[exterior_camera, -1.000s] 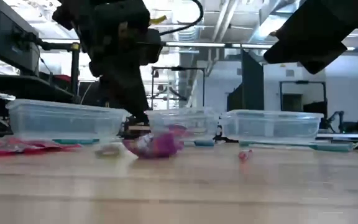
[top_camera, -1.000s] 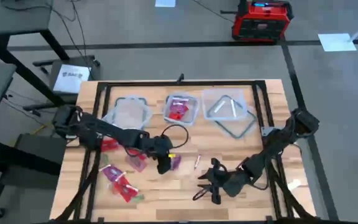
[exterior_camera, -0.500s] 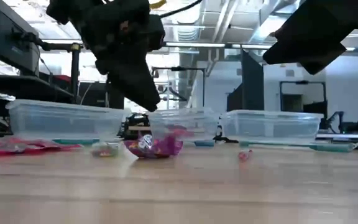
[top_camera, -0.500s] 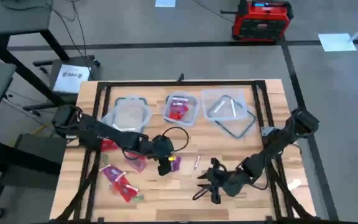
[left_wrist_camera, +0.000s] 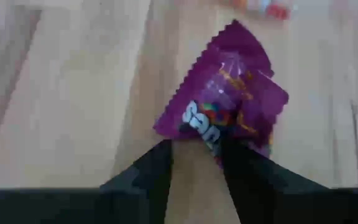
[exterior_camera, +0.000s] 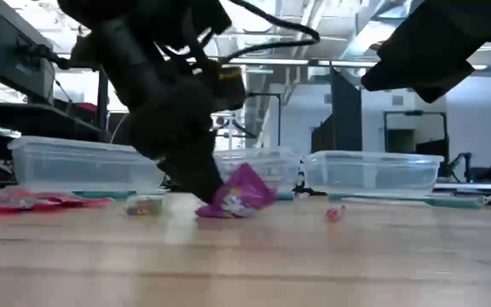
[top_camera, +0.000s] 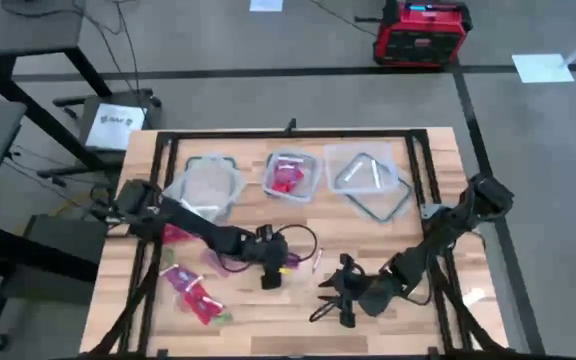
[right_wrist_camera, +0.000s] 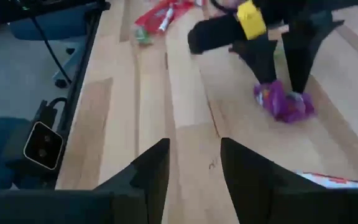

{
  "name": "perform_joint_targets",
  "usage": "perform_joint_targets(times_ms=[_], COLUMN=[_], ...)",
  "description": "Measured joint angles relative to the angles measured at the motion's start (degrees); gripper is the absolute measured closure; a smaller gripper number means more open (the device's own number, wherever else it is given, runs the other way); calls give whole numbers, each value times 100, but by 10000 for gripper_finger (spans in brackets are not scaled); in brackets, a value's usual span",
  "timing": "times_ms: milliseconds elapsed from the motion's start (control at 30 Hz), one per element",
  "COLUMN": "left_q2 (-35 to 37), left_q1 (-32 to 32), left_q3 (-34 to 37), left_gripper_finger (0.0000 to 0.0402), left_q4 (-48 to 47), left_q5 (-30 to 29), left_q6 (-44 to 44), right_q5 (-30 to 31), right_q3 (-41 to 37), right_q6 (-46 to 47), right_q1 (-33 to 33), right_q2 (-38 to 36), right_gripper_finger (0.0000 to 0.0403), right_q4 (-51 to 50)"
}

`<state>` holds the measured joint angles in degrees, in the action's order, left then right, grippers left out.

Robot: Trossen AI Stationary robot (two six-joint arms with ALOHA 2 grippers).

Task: Sort candy

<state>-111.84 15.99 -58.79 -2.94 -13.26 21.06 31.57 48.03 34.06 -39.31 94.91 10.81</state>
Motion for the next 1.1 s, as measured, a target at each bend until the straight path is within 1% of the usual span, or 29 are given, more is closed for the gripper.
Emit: perform_joint_targets(times_ms=[67,100,167,233,267,300,400,600,767,933,1033,1100], left_q2=[-99,-118,-131,-137,-146,-151,-180,-196,-196,-168,-179,-162], left_q1=[-4,-1,4,-13,-30,-36,-39,-81,-177,-288,-543,-846], left_q3=[-120,-190,-330,-519,-636,-753,-1136,-2094,-2907,-3478,-3718,-3770], left_gripper_finger=[283,293,327,375,387,391,400,401,401,401,401,401], left_q4=[-70,-168,-409,-737,-920,-1103,-1613,-2079,-3114,-3892,-4356,-4387], left_q5=[20,52,120,138,148,145,79,-404,-1109,-1618,-2301,-2462], left_q6=[-86,-166,-321,-449,-508,-573,-884,-1625,-2123,-2598,-2923,-3066], right_q5=[-2,-2,-1,-2,-2,-2,-2,-4,-22,-24,-24,-24], right_q3=[0,0,0,0,0,0,0,0,0,0,0,0], right_q6=[0,0,0,0,0,0,0,4,42,42,46,54], right_q1=[0,0,0,0,0,0,0,0,0,-1,-2,-2], right_q2=[0,0,0,0,0,0,1,2,0,1,2,0], right_gripper_finger=[271,271,271,271,271,271,271,271,271,271,271,271], right_q4=[-13,-13,-27,-34,-48,-52,-51,-59,-57,-57,-53,-54])
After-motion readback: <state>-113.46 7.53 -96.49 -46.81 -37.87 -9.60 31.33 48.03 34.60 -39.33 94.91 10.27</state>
